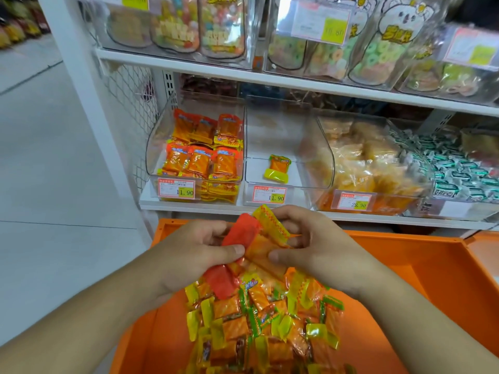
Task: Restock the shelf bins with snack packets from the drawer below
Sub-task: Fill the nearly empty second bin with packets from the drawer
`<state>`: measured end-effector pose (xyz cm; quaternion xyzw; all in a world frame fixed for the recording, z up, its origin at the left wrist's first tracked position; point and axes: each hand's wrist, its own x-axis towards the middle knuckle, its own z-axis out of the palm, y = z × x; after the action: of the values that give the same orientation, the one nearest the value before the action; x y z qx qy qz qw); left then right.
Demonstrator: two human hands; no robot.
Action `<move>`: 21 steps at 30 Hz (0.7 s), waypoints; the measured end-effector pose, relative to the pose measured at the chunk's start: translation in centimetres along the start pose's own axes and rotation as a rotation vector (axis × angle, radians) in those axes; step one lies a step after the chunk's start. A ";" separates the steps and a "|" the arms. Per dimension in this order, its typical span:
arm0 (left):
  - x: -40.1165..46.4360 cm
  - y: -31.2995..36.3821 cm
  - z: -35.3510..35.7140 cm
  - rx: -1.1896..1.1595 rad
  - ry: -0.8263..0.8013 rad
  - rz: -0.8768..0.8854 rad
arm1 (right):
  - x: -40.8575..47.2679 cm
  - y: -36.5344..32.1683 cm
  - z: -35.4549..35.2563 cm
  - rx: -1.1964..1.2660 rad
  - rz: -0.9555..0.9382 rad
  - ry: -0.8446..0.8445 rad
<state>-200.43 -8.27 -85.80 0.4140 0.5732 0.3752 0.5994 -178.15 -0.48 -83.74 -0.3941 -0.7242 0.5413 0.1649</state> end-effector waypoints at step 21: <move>-1.8 1.0 -1.1 -0.030 -0.210 0.097 | -0.7 -0.1 1.2 -0.037 0.003 0.022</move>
<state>-201.62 -9.52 -84.17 0.4693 0.4810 0.3670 0.6433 -178.58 -1.82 -83.98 -0.4041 -0.7316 0.5237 0.1649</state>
